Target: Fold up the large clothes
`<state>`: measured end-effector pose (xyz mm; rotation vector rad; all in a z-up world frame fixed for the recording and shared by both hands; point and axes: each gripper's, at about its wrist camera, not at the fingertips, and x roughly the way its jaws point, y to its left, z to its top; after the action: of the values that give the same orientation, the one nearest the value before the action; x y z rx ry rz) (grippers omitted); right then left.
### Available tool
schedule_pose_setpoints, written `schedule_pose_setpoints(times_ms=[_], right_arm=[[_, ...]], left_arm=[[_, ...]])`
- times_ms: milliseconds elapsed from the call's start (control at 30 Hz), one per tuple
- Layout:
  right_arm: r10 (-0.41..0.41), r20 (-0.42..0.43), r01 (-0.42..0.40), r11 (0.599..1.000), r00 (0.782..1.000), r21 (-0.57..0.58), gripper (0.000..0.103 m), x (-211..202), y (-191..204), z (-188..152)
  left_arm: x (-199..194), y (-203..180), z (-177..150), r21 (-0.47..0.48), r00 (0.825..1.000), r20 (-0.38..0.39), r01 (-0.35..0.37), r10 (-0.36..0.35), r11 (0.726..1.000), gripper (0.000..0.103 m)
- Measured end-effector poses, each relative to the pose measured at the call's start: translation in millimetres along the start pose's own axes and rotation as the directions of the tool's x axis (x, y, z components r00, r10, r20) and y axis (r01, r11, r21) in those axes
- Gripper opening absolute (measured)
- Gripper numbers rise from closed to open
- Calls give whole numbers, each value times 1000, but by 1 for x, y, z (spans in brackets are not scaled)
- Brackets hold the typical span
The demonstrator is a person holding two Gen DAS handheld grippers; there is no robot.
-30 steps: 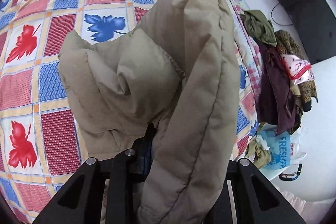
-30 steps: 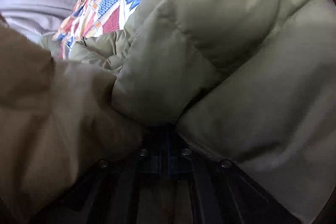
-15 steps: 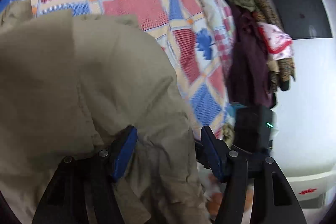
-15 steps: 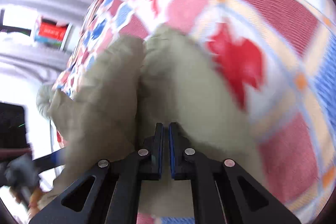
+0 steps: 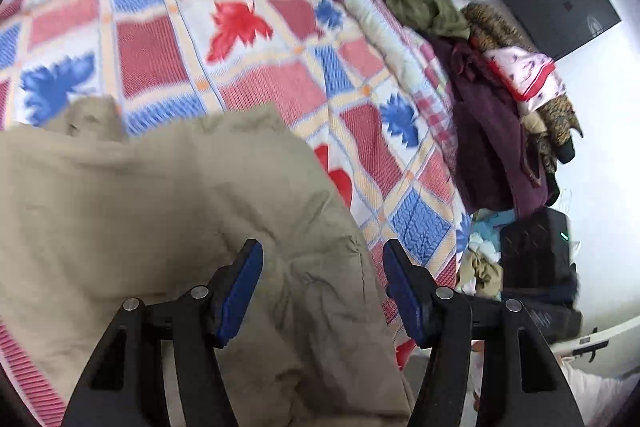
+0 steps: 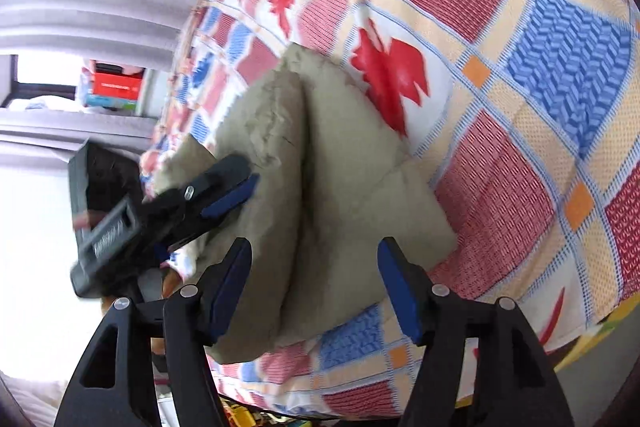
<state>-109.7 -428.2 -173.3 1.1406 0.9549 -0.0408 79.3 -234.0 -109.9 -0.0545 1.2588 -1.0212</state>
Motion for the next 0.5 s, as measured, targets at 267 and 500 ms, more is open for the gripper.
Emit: schedule_pose_setpoints(times_ms=[267, 500], right_arm=[[23, -99, -28, 999, 995, -45, 71, 55, 33, 47], [-174, -102, 144, 957, 979, -254, 15, 85, 71, 58]], left_arm=[[-90, 112, -12, -258, 960, 190, -151, 204, 954, 64], [-79, 203, -38, -453, 959, 152, -146, 237, 879, 64]])
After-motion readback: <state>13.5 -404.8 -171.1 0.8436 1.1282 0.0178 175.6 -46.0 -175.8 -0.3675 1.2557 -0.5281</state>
